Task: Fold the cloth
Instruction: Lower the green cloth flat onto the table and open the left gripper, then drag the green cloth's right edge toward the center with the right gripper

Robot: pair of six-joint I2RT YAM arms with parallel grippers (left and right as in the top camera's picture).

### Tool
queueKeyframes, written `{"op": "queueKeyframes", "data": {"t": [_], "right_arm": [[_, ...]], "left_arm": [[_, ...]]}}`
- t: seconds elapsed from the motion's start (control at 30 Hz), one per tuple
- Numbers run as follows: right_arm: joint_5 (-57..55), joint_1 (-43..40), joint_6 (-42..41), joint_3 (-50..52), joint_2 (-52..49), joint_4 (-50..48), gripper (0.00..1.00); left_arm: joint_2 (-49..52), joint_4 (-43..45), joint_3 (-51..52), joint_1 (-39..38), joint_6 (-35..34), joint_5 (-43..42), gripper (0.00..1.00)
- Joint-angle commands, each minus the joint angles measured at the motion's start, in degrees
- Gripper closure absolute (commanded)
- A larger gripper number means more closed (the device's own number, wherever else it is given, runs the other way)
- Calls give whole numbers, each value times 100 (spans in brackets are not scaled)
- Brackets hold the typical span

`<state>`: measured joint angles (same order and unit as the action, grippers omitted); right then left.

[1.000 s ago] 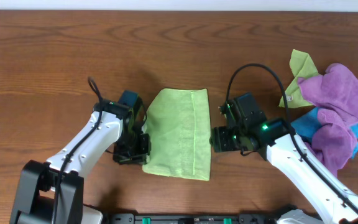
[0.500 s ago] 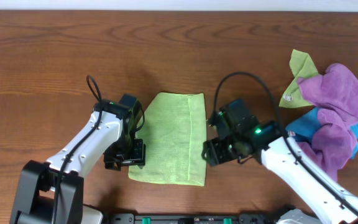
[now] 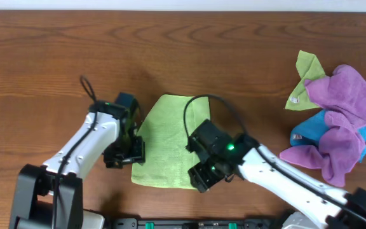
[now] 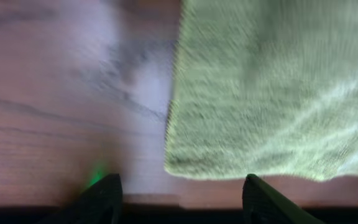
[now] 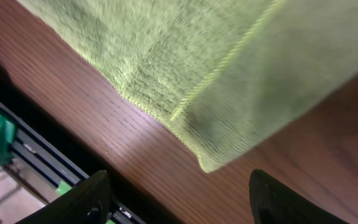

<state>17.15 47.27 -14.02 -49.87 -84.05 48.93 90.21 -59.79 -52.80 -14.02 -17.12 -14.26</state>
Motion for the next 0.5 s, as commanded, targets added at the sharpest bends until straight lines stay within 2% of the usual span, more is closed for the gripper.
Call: {"op": "queueKeyframes", "data": {"t": [0.0, 0.2, 0.47], "right_arm": [[-57, 249, -79, -101, -262, -76, 28], [-439, 444, -400, -101, -627, -195, 28], [-837, 448, -433, -101, -863, -501, 29]], "left_arm": [[-35, 24, -101, 446, -90, -129, 37], [-35, 48, -101, 1097, -76, -649, 40], [-35, 63, -101, 1182, -63, -962, 39]]}}
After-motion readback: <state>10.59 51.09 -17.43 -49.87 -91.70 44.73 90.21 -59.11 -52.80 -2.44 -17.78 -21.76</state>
